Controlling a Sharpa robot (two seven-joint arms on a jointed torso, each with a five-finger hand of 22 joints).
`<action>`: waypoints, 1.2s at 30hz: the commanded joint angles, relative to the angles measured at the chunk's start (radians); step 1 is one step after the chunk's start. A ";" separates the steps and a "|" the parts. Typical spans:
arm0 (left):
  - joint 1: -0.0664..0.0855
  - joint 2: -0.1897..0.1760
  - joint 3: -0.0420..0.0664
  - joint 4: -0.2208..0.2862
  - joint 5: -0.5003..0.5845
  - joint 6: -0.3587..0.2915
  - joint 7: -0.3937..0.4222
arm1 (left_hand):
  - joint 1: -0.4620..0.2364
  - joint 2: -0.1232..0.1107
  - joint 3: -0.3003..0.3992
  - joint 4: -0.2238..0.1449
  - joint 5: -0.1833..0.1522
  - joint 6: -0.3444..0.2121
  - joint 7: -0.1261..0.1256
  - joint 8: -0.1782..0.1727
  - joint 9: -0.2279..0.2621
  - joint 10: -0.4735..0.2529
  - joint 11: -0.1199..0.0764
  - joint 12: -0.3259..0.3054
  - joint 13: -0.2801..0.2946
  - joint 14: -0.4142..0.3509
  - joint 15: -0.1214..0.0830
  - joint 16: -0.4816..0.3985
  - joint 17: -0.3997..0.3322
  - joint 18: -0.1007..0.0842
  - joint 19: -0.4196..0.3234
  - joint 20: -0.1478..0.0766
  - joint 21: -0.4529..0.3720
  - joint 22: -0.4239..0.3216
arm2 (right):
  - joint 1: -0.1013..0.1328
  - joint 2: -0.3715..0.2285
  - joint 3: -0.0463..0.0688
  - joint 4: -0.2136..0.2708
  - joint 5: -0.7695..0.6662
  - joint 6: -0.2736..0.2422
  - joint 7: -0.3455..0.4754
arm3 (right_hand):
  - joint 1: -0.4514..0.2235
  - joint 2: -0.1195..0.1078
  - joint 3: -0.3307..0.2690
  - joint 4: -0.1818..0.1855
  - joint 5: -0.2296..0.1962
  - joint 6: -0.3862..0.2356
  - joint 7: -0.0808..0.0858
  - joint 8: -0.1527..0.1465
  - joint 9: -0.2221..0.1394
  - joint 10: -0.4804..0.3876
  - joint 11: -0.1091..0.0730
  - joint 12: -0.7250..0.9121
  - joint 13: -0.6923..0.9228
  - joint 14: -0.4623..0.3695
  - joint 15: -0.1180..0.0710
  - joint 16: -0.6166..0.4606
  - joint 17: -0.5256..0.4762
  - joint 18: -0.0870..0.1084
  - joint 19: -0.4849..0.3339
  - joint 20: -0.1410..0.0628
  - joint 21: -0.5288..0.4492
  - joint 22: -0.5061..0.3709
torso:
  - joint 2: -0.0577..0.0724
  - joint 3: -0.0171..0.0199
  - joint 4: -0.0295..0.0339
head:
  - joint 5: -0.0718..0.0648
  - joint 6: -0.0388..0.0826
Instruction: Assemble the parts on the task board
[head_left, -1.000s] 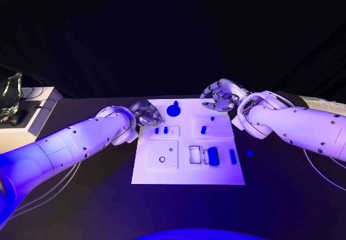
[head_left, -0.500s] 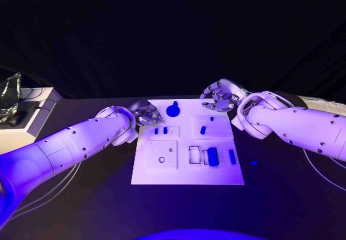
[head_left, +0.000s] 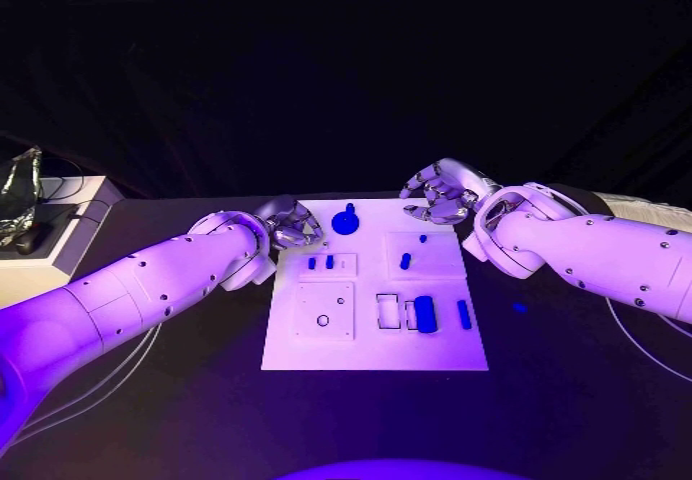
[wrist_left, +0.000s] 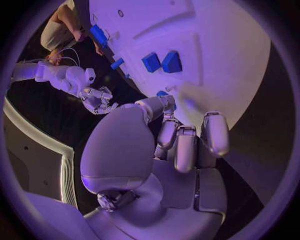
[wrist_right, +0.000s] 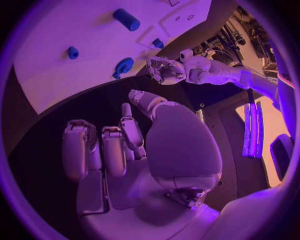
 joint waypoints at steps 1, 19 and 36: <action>0.001 -0.005 0.009 0.012 0.035 -0.017 0.033 | 0.001 -0.002 0.003 -0.006 0.000 -0.010 0.001 -0.006 0.000 0.001 0.005 0.001 -0.006 0.057 -0.004 0.004 0.135 -0.011 0.003 0.000 0.001 -0.004 | 0.000 -0.002 0.001 0.002 -0.007 -0.006 0.012 | -0.010 -0.002 -0.003 0.002 0.004 0.006 -0.001 -0.003 0.001 0.004 0.001 0.006 0.001 0.074 -0.003 0.003 0.127 -0.016 0.053 0.000 -0.004 0.186 | -0.001 0.0002 -0.0002 | -0.001 0.002; -0.011 -0.145 0.078 0.148 0.349 -0.090 0.185 | -0.023 -0.013 0.009 -0.026 0.002 -0.080 0.035 -0.028 0.006 -0.365 0.048 -0.544 -0.710 -0.312 0.034 -0.312 -0.595 0.092 -0.384 0.033 -0.429 -0.450 | -0.015 -0.050 0.000 0.035 0.153 -0.101 0.108 | -0.005 -0.021 0.047 0.017 0.005 0.000 -0.001 -0.005 0.024 -0.262 -0.003 -0.611 -0.591 0.063 -0.007 -0.024 0.077 -0.008 0.041 -0.005 -0.054 0.169 | -0.029 -0.0079 0.0042 | -0.009 0.026; -0.102 -0.237 0.126 0.273 0.464 -0.117 0.257 | -0.026 -0.003 -0.029 -0.026 0.000 -0.086 0.045 -0.043 -0.003 -0.352 0.061 -0.650 -0.790 -0.378 0.044 -0.438 -0.742 0.092 -0.386 0.043 -0.486 -0.488 | -0.050 -0.129 -0.001 0.097 0.132 -0.013 0.049 | 0.004 -0.025 0.057 0.012 0.000 0.003 0.001 -0.008 0.035 -0.249 0.001 -0.746 -0.706 0.063 -0.004 -0.025 0.074 -0.008 0.042 -0.003 -0.056 0.171 | -0.062 -0.0297 -0.0002 | -0.033 0.007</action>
